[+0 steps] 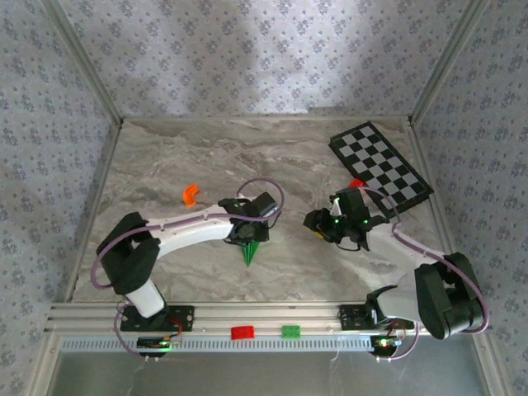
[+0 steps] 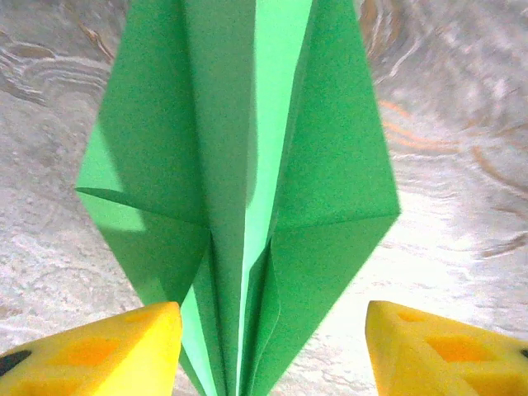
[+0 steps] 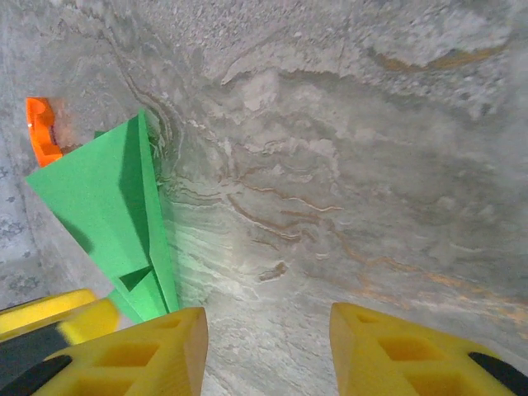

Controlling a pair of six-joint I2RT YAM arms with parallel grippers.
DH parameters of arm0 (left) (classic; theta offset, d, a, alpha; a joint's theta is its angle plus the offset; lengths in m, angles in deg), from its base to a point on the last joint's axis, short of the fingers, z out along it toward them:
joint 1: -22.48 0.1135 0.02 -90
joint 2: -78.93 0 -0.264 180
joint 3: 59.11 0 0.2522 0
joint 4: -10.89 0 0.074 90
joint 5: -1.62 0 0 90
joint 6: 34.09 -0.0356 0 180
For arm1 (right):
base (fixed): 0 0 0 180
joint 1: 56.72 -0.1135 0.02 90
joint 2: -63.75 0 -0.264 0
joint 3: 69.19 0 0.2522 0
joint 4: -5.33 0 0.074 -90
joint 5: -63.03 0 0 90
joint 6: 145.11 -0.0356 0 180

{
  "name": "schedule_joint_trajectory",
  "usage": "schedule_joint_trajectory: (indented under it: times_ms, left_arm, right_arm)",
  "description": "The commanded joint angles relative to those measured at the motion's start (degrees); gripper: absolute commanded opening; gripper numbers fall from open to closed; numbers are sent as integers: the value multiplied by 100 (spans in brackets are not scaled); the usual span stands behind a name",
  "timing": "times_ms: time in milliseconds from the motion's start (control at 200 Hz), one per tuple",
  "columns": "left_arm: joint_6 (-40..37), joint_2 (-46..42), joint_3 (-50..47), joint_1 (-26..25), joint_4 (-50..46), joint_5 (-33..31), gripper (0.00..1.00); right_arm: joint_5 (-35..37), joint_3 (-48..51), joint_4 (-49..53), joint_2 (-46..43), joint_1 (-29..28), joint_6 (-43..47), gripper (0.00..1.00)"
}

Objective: Fold a paper plane with a square sheet of paper (pick it up from the middle)

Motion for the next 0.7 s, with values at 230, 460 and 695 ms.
schedule_joint_trajectory:
  times_ms: [230, 460, 695]
  left_arm:
    - [-418, -1569, -149, 50, -717, -1886, 71]
    - [-2477, -2892, -1813, 2655, 827, -2565, 91]
    - [-4359, -2749, -2953, 4842, 3627, -1946, 93]
  right_arm:
    - [2836, -811, 2110, -1271, 496, 1633, 60]
    - [5221, 334, -706, -1441, 940, 4042, 83]
    - [3815, 936, -3332, -35, 1881, 4620, 84]
